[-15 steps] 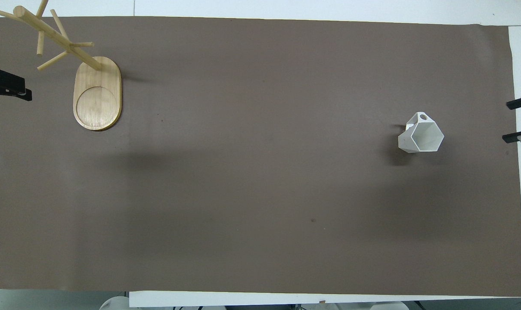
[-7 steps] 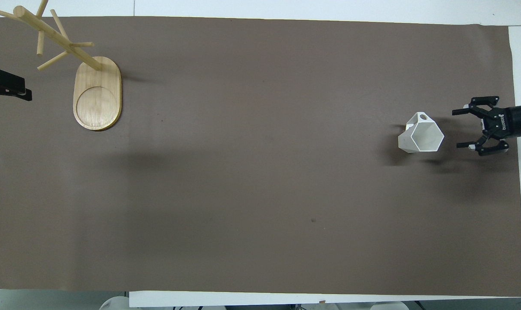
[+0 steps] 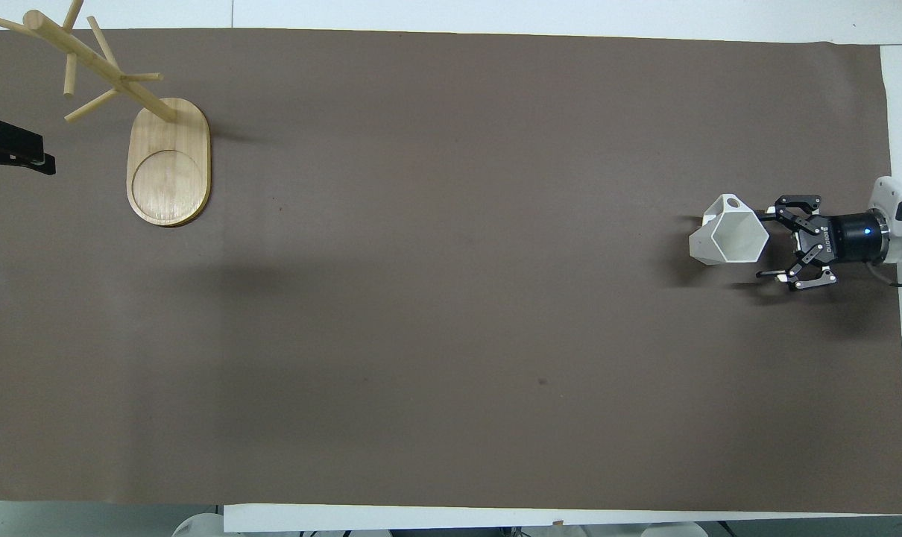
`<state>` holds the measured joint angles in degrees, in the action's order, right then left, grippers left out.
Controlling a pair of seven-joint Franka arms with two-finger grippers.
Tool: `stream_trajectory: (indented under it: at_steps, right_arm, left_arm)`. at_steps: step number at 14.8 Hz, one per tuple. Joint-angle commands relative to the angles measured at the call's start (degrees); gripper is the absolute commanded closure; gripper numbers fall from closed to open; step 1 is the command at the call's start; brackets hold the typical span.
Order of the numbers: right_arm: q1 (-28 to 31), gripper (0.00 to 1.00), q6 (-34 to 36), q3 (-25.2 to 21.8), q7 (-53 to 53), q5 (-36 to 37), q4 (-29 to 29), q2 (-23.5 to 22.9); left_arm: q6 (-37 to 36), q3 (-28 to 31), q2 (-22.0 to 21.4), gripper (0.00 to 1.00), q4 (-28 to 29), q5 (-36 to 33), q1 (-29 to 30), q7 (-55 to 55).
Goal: Hang cup on rack
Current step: 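Reach the right gripper to the white mug and grasp it, then carry the mug toward center while the left gripper reaches toward it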
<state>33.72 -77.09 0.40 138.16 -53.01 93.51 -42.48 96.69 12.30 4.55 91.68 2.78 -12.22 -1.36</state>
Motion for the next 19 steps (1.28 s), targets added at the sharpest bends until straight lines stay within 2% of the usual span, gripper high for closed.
stream_trajectory:
  at_steps: [1, 7, 19]
  right_arm:
    - [-0.93, 0.0, -0.34, 0.22, 2.46, -1.31, 2.21, 1.52]
    - [-3.31, 0.0, -1.04, 0.39, 2.46, -3.33, 2.29, 1.52]
    - [-5.15, 0.0, -0.86, 0.48, 3.61, -2.54, 5.11, 2.22]
  left_arm:
    - [0.51, 0.0, -1.39, 0.0, 1.66, -1.03, 0.09, 0.74]
    - [0.6, 0.0, -1.39, 0.0, 1.66, -1.03, 0.09, 0.74]
    - [1.13, 0.0, -1.3, 0.0, 1.66, -1.03, -0.43, 0.57]
